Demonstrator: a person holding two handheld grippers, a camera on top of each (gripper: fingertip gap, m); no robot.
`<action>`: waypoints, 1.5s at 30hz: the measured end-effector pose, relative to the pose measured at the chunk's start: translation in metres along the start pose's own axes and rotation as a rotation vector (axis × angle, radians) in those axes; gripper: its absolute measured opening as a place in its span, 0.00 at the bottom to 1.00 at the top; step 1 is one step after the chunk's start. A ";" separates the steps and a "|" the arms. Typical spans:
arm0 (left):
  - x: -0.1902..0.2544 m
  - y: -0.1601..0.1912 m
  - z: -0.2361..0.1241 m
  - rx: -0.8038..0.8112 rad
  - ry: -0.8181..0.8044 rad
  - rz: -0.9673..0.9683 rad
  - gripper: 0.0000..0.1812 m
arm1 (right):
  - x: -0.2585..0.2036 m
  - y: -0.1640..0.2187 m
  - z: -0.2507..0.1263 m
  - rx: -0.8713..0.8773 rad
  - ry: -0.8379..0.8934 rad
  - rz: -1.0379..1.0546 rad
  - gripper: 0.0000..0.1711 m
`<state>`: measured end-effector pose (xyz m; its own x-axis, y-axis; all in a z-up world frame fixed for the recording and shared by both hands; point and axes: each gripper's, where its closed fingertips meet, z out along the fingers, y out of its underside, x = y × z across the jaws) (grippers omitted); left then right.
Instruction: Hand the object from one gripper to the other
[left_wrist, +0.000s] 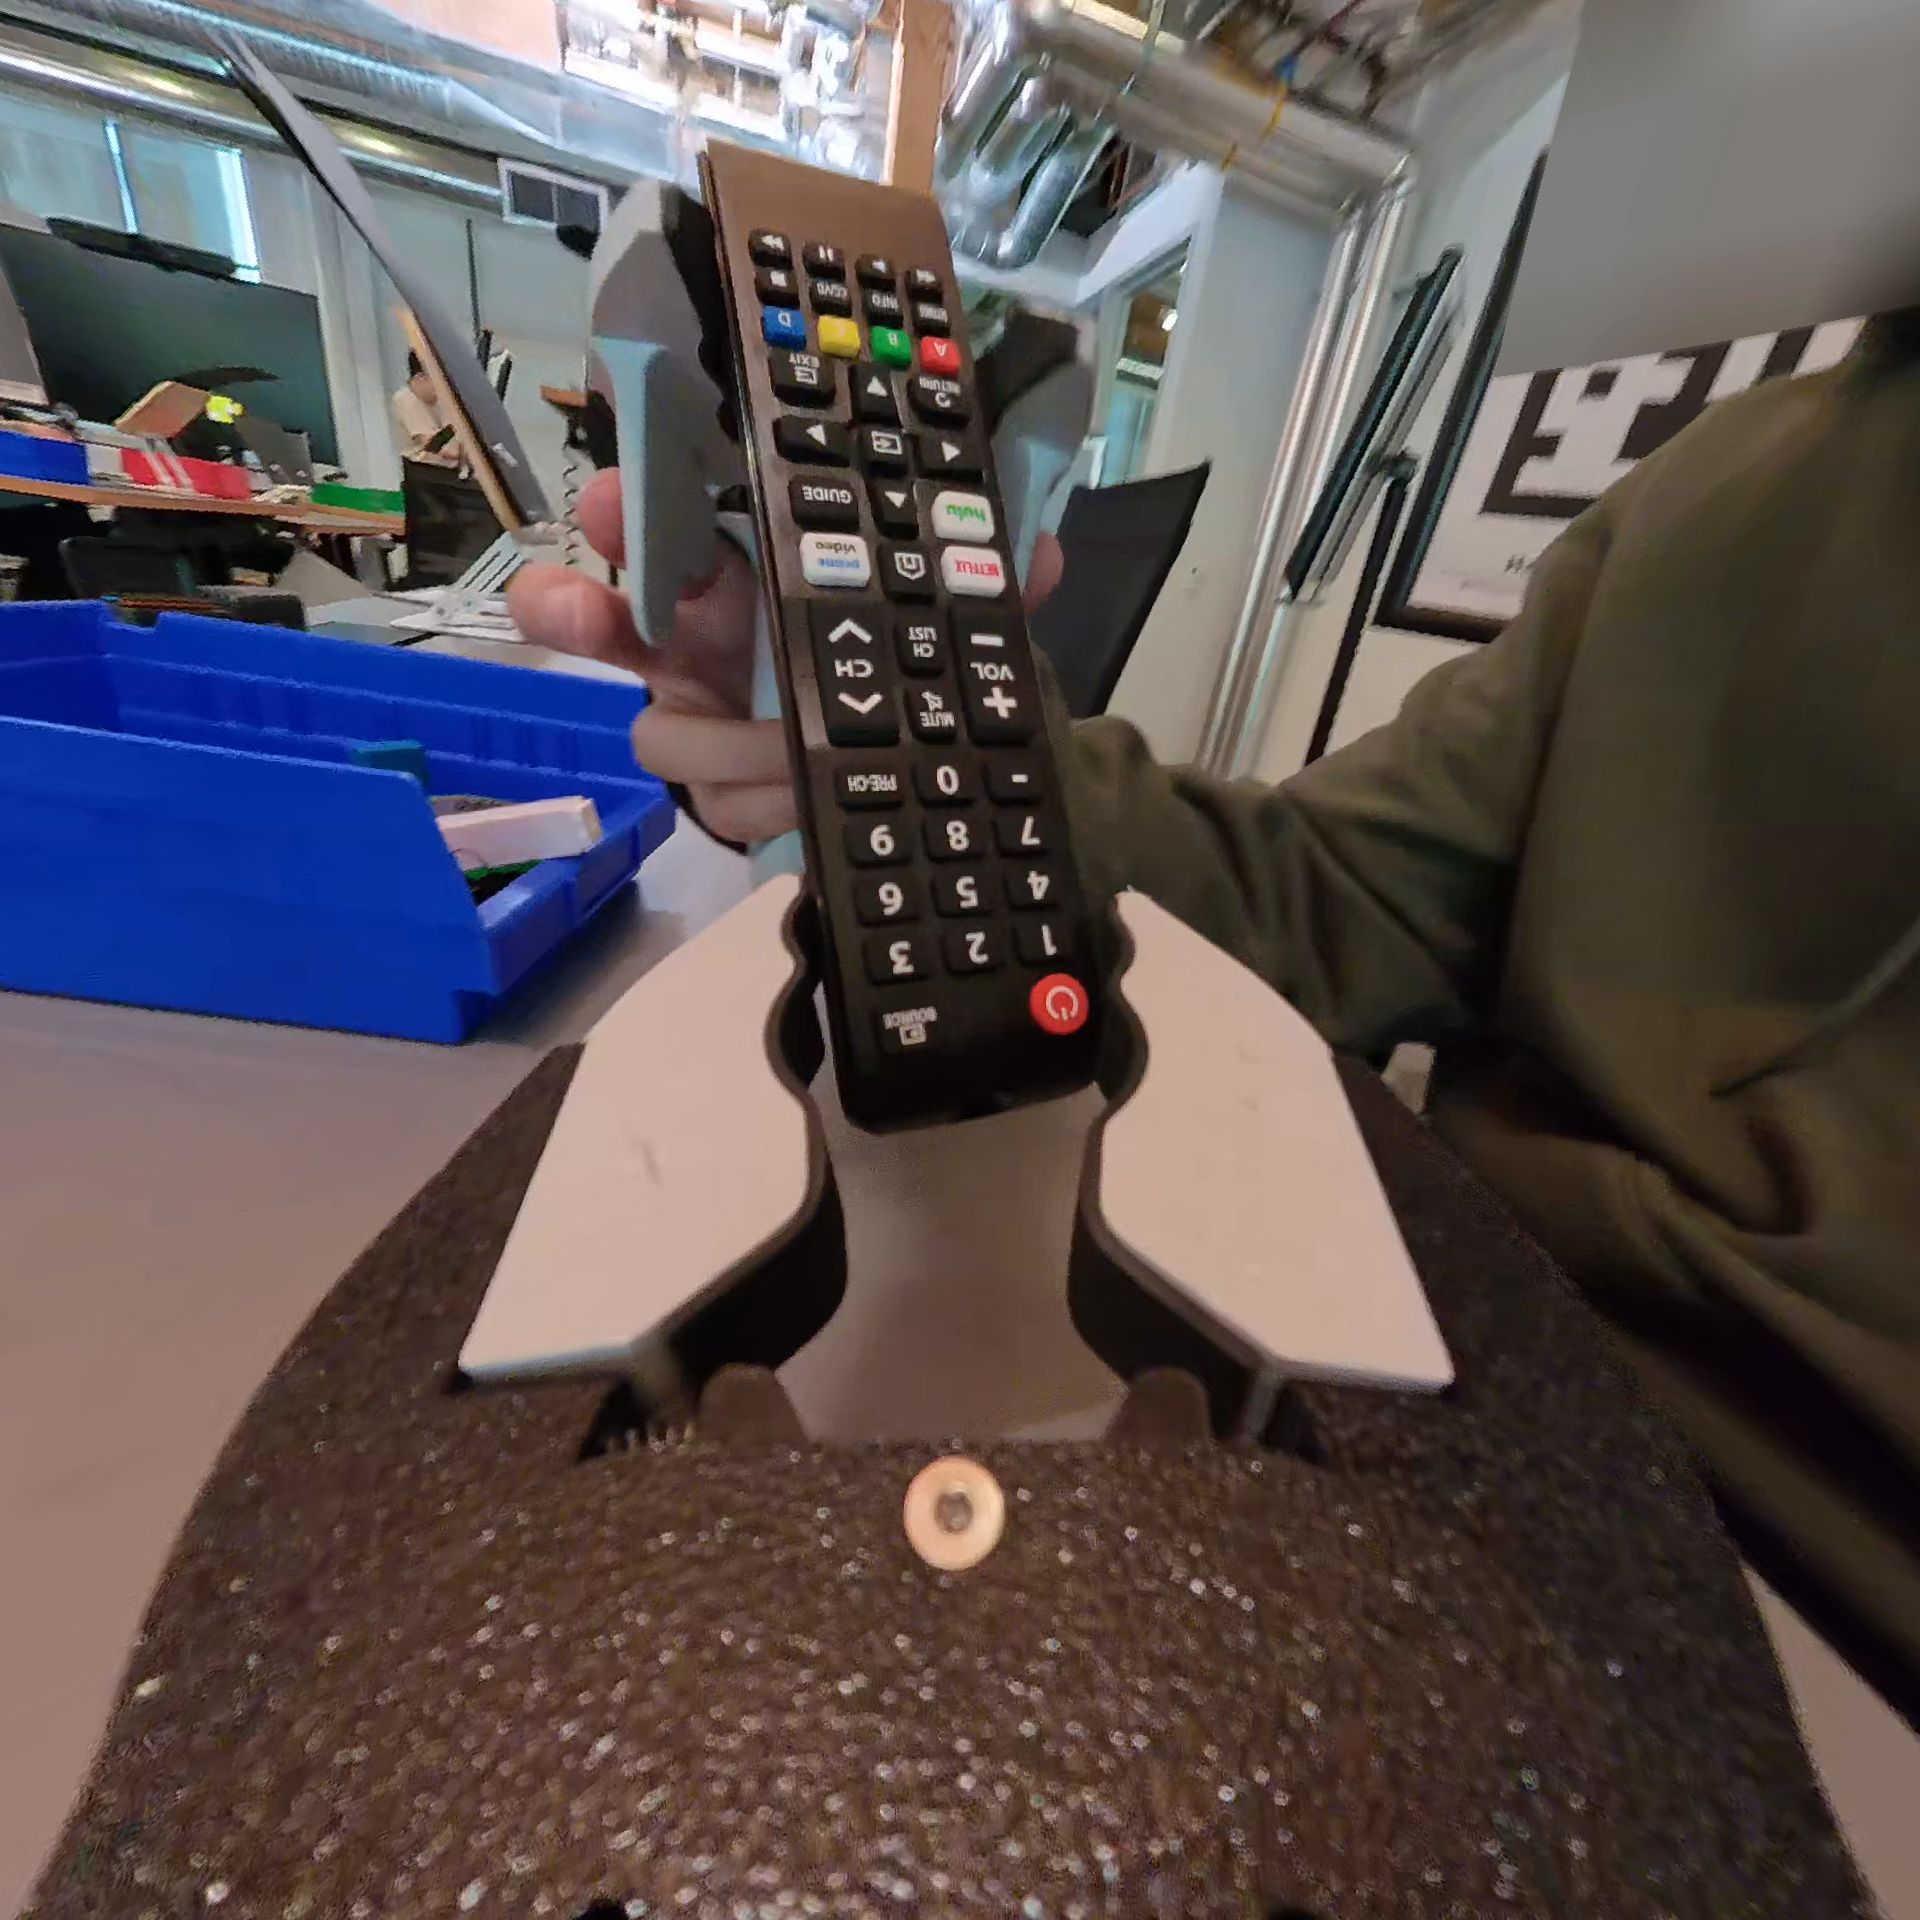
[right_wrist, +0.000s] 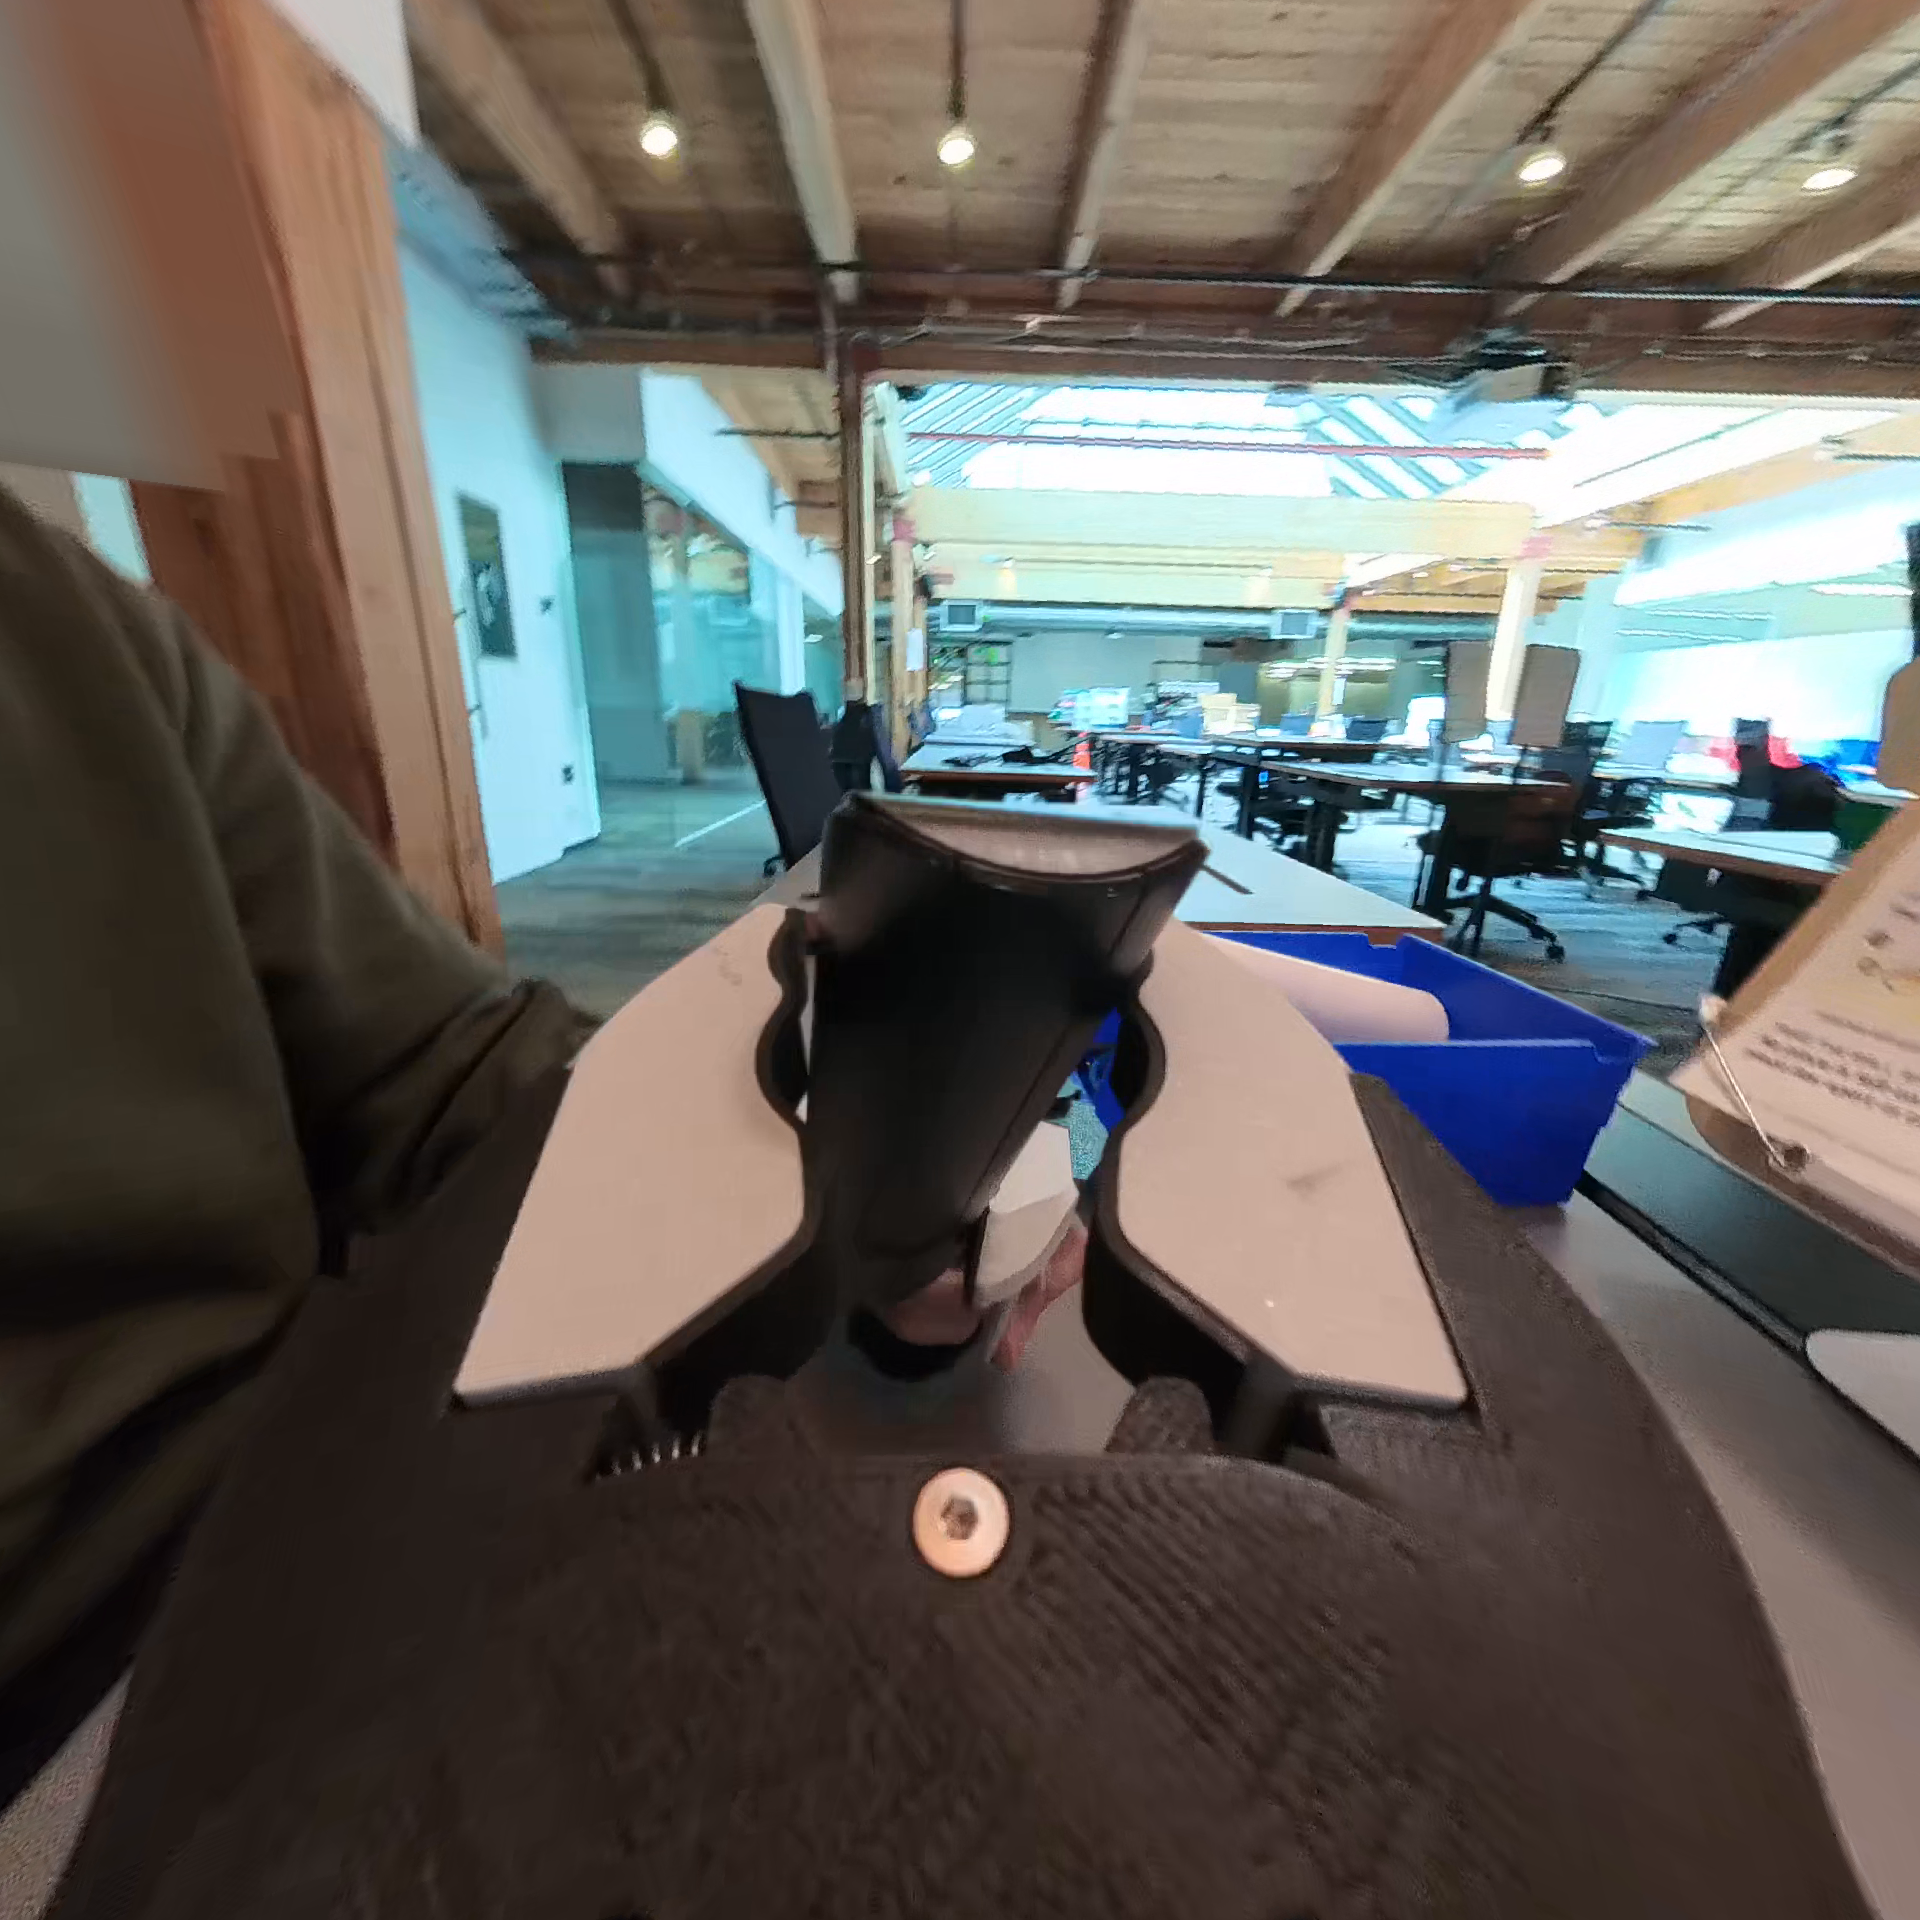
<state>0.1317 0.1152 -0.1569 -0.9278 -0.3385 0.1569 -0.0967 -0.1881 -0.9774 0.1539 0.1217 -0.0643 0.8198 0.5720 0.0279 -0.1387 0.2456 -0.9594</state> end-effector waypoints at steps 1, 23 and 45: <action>0.003 -0.005 -0.001 0.023 0.023 -0.023 0.27 | -0.002 -0.001 0.001 -0.021 -0.038 -0.023 0.34; -0.089 -0.008 -0.039 -0.372 -0.974 0.731 0.35 | 0.099 0.027 0.020 -0.427 0.474 0.070 0.30; 0.018 -0.027 -0.019 0.145 0.223 -0.242 0.13 | 0.021 -0.004 0.038 -0.066 -0.187 0.309 0.39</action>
<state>0.1110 0.1320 -0.1308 -0.9417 -0.0612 0.3310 -0.2860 -0.3728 -0.8827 0.1503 0.1620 -0.0489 0.6285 0.7457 -0.2212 -0.3231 -0.0084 -0.9463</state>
